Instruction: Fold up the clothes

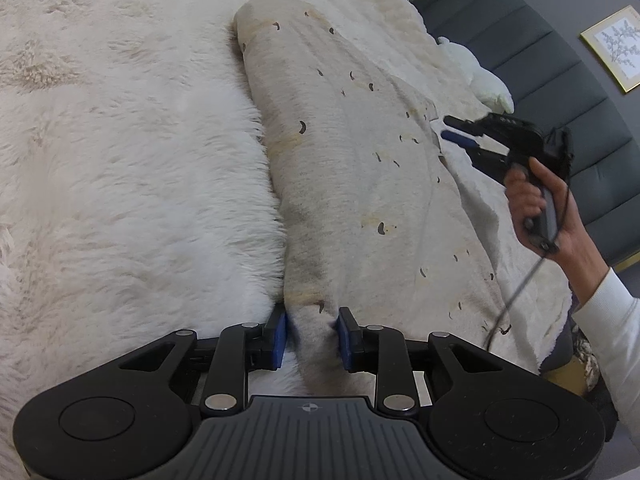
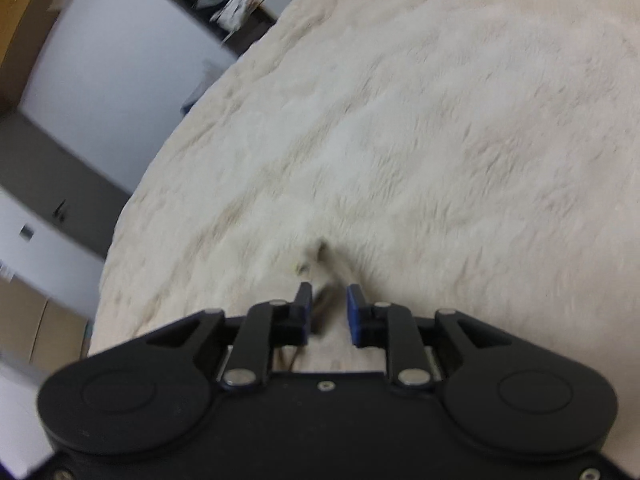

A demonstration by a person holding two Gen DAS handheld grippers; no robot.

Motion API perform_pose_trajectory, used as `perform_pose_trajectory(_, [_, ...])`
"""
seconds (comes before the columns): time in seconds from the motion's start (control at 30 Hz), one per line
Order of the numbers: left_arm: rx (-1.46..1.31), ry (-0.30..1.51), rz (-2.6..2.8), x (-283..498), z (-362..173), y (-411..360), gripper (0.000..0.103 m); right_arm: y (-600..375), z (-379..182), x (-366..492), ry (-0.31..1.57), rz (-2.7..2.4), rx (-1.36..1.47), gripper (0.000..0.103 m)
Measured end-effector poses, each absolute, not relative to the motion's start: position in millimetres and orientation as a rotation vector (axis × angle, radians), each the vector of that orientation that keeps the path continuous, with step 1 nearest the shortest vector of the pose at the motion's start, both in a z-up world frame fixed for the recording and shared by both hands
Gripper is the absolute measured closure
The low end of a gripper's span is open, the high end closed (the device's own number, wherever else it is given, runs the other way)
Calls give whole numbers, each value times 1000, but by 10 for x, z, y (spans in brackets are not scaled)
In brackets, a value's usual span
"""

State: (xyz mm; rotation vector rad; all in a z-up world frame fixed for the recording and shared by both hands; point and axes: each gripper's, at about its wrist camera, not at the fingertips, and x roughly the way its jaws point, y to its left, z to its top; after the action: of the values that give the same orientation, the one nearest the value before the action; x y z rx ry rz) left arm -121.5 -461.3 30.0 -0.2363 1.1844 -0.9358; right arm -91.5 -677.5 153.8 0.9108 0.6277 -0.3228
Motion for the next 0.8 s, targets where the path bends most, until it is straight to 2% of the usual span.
perform_pose_trajectory(0.1, [-238,1185,-937,-1225,302,-4543,79,-6696,1540,-1085,663,-312,942,76])
perform_pose_trajectory(0.23, [-237,1182,-937,-1222,302,-4531,79,-6559,1345,-1410,571,-244,1234,72])
perform_pose_trajectory(0.43, [-240,1180,-939,-1202,311,-4505,79,-6528,1068,-1265,502,-340,1320,70])
perform_pose_trajectory(0.53, [-241,1184,-942,-1182,312,-4487,78,-6517,887,-1171,447,-324,1427,76])
perform_pose_trajectory(0.63, [-238,1184,-946,-1172,319,-4477,78,-6429,859,-1100,447,-312,1408,80])
perform_pose_trajectory(0.67, [-238,1184,-947,-1172,322,-4470,78,-6415,834,-1096,444,-314,1407,85])
perform_pose_trajectory(0.7, [-238,1184,-948,-1174,325,-4464,78,-6401,809,-1092,441,-317,1406,98])
perform_pose_trajectory(0.73, [-238,1184,-949,-1172,326,-4463,78,-6397,794,-1091,439,-312,1411,102])
perform_pose_trajectory(0.8, [-238,1184,-950,-1174,329,-4438,78,-6377,761,-1104,454,-274,1398,102])
